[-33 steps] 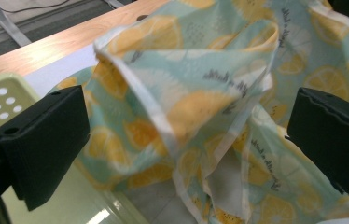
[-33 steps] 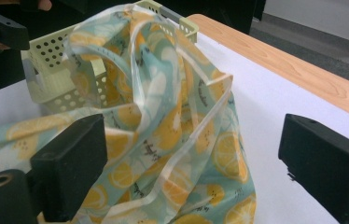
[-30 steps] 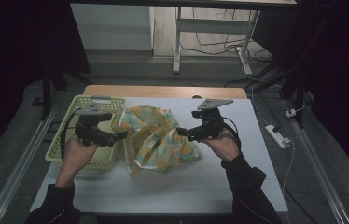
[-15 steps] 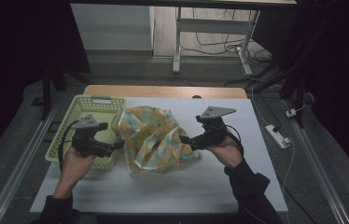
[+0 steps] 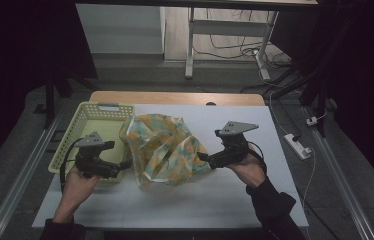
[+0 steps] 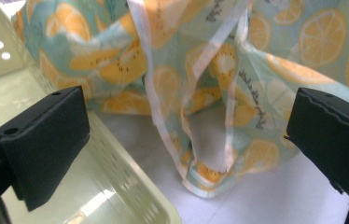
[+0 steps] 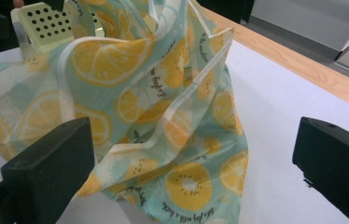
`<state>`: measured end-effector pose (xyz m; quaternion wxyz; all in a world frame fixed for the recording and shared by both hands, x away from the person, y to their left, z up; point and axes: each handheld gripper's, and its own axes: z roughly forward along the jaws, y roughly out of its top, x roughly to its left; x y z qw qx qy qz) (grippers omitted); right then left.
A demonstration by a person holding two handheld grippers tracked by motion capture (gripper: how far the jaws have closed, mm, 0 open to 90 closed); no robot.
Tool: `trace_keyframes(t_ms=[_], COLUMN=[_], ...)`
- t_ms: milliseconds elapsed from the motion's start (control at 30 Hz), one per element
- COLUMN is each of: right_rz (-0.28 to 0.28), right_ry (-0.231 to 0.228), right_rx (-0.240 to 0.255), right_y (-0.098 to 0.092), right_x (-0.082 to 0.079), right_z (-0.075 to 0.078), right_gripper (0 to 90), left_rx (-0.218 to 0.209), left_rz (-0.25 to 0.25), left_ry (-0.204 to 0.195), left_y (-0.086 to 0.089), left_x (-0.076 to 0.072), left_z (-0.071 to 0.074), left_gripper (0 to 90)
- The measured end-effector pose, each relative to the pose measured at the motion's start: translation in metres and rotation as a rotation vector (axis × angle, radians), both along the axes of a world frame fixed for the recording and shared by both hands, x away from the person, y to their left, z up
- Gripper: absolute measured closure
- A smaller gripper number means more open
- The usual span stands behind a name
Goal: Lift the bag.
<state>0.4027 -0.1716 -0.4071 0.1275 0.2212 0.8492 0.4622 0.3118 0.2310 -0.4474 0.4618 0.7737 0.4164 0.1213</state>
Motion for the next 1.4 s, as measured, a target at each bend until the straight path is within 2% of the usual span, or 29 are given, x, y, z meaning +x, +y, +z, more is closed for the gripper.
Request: trace_keyframes(t_ms=[400,700,967,1167,1400], right_rz=[-0.018,-0.049,-0.096,-0.138,-0.179], right_ry=[0.001,-0.004,0.002,-0.005,0.009], right_rx=[0.005,0.014,0.033,0.038,0.035], right_y=[-0.011,-0.026,-0.047,-0.065,-0.084], right_x=[-0.015,-0.028,-0.04,-0.049,-0.058], right_z=[-0.001,-0.009,-0.015,-0.024,-0.035], right_gripper=[0.0,0.0,0.0,0.0,0.0], left_rx=[-0.015,-0.017,-0.045,-0.04,-0.022], left_rz=[0.027,0.065,0.107,0.129,0.157], left_ry=[-0.008,0.004,-0.004,0.004,0.001], left_y=[0.008,0.022,0.038,0.044,0.051], left_x=[-0.025,-0.047,-0.065,-0.075,-0.088], left_z=[-0.002,-0.014,-0.019,-0.026,-0.032], left_gripper=[0.0,0.0,0.0,0.0,0.0])
